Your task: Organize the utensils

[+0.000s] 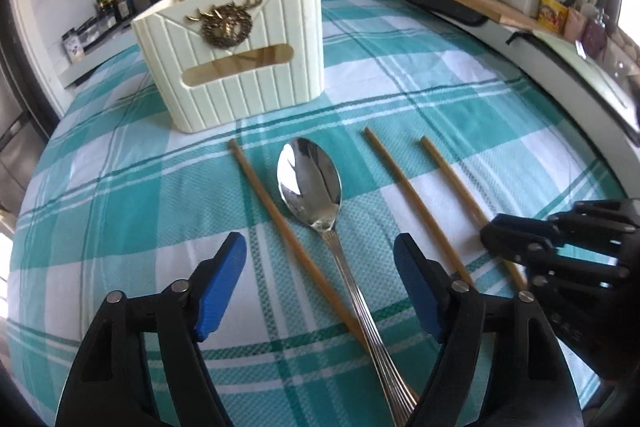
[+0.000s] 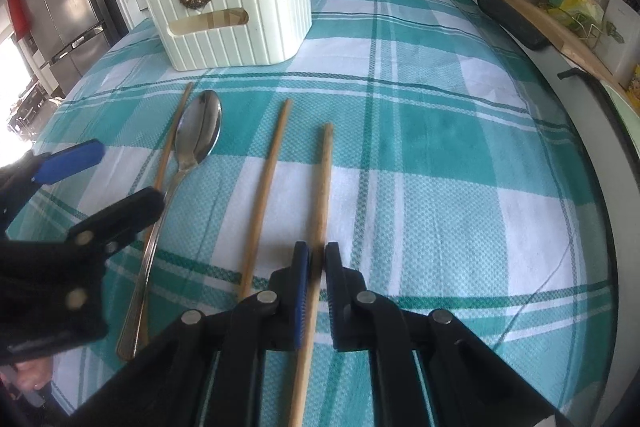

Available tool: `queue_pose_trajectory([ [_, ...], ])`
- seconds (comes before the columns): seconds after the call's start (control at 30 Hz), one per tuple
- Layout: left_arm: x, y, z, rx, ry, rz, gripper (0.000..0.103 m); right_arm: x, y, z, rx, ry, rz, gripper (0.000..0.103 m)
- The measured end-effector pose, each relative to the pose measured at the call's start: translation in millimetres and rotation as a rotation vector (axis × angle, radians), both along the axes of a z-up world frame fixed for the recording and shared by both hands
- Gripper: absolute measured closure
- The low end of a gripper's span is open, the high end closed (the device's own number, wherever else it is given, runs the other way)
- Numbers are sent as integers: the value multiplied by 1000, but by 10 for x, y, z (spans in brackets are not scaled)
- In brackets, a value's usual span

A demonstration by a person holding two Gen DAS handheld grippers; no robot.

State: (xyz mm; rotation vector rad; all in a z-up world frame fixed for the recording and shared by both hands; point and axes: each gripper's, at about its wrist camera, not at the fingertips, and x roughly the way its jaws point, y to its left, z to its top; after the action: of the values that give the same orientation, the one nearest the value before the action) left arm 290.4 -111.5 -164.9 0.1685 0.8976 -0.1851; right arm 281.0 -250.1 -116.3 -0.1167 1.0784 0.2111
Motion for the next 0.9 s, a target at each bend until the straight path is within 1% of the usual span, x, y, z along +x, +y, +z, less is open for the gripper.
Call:
queue_pose_trajectory([
  [0.03, 34, -34, -55, 22, 17, 3, 35, -30, -27, 1, 4, -2, -2, 96],
  [0.07, 70, -59, -114, 34, 39, 6, 41, -56, -49, 4, 9, -3, -4, 95],
  [0.1, 97, -62, -142, 34, 50, 8, 44, -79, -68, 7, 13, -5, -6, 95],
  [0.13, 96, -56, -131, 24, 39, 12, 46, -97, -82, 8, 16, -5, -7, 95],
  [0.17, 102, -60, -128, 24, 42, 12, 53, -111, -93, 8, 19, -5, -8, 95],
  [0.2, 106, -63, -118, 17, 45, 8, 65, -122, -105, 10, 21, -8, -9, 95],
  [0.27, 107, -75, -109, 43, 33, 12, 79, -135, -120, 9, 31, -12, -12, 95],
  [0.37, 122, -60, -102, 51, 22, 10, 94, -137, -138, 5, 50, -20, -23, 95],
  [0.5, 131, 36, -49, 5, 16, 9, 99, -145, -146, 5, 61, -30, -32, 95],
  [0.57, 113, 67, 3, -12, -6, 13, 103, -153, -144, 5, 60, -34, -32, 95],
  [0.7, 10, 173, 208, -35, -68, 9, 103, -164, -146, 8, 61, -37, -33, 95],
  [0.77, -50, 286, 271, -42, -83, 11, 103, -162, -152, 8, 64, -37, -34, 96],
  [0.83, -111, 459, 291, -55, -78, 24, 103, -162, -154, 6, 65, -39, -36, 96],
  [0.9, -159, 649, 278, -82, -46, 39, 103, -163, -152, 6, 62, -40, -35, 96],
])
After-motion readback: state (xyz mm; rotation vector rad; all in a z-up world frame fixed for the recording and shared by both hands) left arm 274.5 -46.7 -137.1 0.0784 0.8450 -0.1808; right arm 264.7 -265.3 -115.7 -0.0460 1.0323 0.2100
